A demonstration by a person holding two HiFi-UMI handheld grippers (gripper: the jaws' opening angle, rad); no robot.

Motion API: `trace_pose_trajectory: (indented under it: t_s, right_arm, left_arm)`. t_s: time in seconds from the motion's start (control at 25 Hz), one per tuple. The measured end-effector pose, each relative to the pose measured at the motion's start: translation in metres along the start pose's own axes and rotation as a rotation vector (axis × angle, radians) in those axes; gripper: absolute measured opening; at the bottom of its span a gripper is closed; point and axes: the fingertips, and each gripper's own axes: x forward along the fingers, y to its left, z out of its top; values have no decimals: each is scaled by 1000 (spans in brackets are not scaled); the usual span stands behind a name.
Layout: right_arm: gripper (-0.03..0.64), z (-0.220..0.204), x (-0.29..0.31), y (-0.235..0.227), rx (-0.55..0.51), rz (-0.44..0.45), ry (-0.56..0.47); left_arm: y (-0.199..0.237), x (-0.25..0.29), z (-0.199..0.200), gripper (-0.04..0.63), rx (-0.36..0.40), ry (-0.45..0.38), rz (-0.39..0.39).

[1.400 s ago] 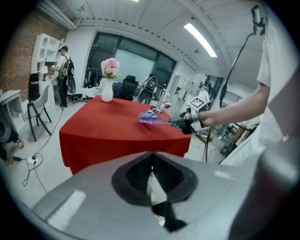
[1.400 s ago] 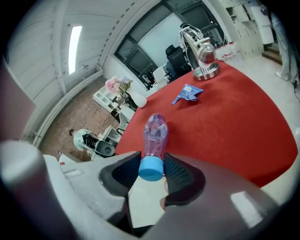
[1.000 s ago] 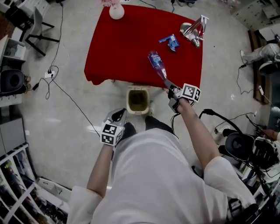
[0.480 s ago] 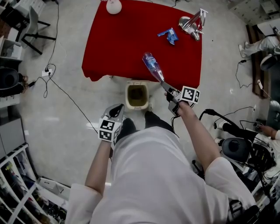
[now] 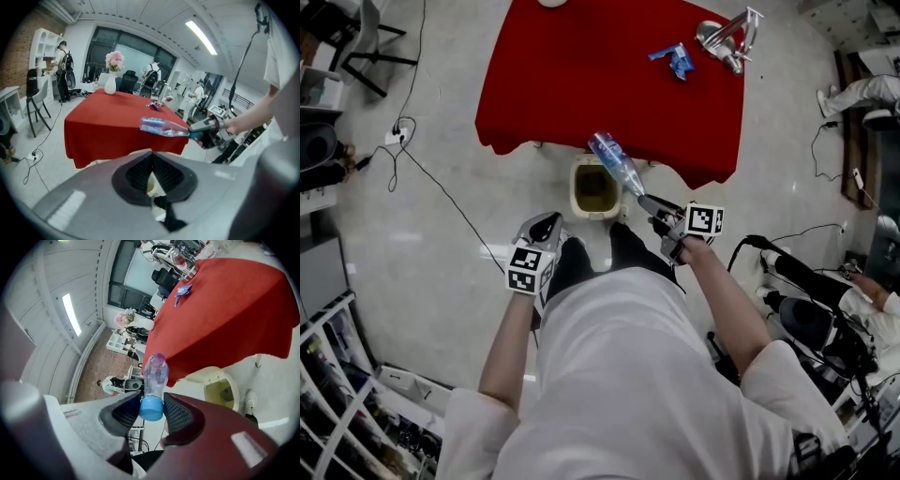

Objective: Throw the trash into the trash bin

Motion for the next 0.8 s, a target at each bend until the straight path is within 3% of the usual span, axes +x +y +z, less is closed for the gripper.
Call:
trace_pose_trajectory:
  t_s: [0.28,0.8]
  right_arm:
    - [152,-27,21,-3,8,73,56]
    - [152,-75,31,-85,96,-52,135]
  left_arm:
    - [17,3,-11,5,-10,37,4]
    - [29,30,-32,5,13,106,10]
